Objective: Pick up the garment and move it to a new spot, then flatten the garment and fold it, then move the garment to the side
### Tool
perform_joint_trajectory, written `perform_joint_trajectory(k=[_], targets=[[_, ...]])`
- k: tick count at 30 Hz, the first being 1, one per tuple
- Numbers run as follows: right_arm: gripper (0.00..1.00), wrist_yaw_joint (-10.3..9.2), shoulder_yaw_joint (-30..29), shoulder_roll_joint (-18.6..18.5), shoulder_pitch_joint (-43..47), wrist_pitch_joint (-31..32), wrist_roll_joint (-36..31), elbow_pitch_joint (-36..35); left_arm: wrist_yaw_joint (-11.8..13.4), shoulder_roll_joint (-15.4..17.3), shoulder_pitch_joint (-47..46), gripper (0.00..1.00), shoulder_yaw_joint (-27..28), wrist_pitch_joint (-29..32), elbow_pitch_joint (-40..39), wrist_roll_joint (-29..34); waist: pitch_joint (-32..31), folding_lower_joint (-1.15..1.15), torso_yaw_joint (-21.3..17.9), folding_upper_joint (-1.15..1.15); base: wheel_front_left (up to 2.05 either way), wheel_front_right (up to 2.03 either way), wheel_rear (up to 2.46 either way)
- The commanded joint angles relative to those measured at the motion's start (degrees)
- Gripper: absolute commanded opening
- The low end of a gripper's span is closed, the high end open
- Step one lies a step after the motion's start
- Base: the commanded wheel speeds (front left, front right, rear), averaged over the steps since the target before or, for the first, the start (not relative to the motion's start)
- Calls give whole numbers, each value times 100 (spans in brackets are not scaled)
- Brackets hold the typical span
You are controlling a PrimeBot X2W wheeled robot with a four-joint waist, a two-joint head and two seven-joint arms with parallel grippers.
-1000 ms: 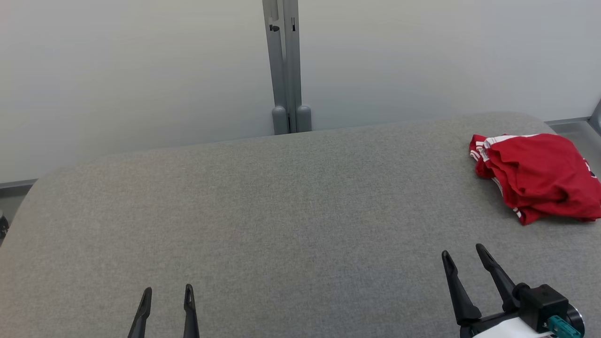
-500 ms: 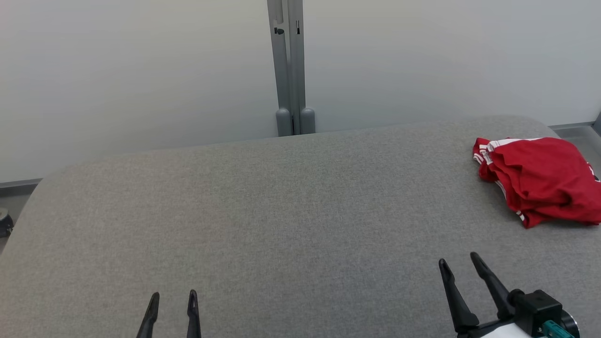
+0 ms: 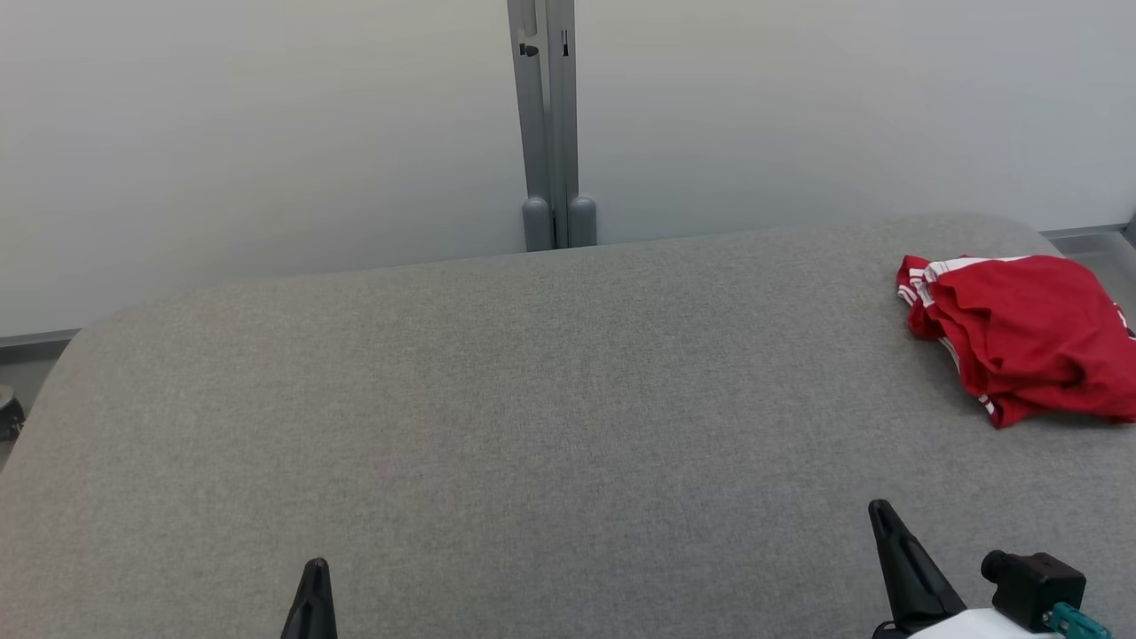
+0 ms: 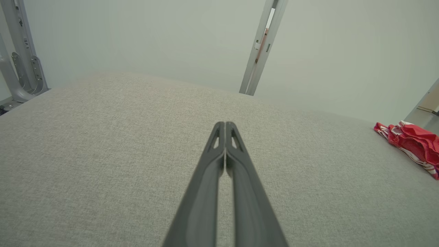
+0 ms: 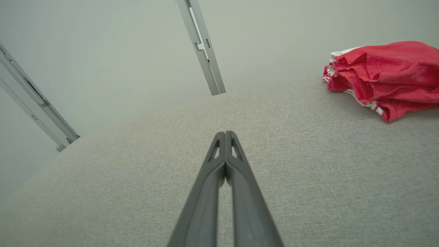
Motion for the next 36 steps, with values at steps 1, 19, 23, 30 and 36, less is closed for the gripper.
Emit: perform_joint_trajectory(k=[1, 19, 23, 30, 36], targets=[[0, -1, -60, -16, -221, 47, 272, -53, -32, 61, -234, 0, 52, 37, -47, -285, 11, 0, 3, 0, 0, 0, 0], [0, -2, -263, 31, -578, 399, 1936, 103, -217, 162, -743, 0, 205, 371, 260, -2066, 122, 0, 28, 0, 0, 0, 0], [0, -2, -304, 41, -647, 469, 2263, 133, -255, 182, -841, 0, 237, 437, 316, -2415, 147, 0, 33, 0, 0, 0, 0], [0, -2, -373, 59, -764, 589, 2814, 183, -313, 214, -1005, 0, 289, 550, 411, -2997, 191, 0, 43, 0, 0, 0, 0], [0, -1, -427, 73, -852, 681, 3242, 223, -362, 236, -1133, 0, 334, 643, 483, -3456, 228, 0, 51, 0, 0, 0, 0]])
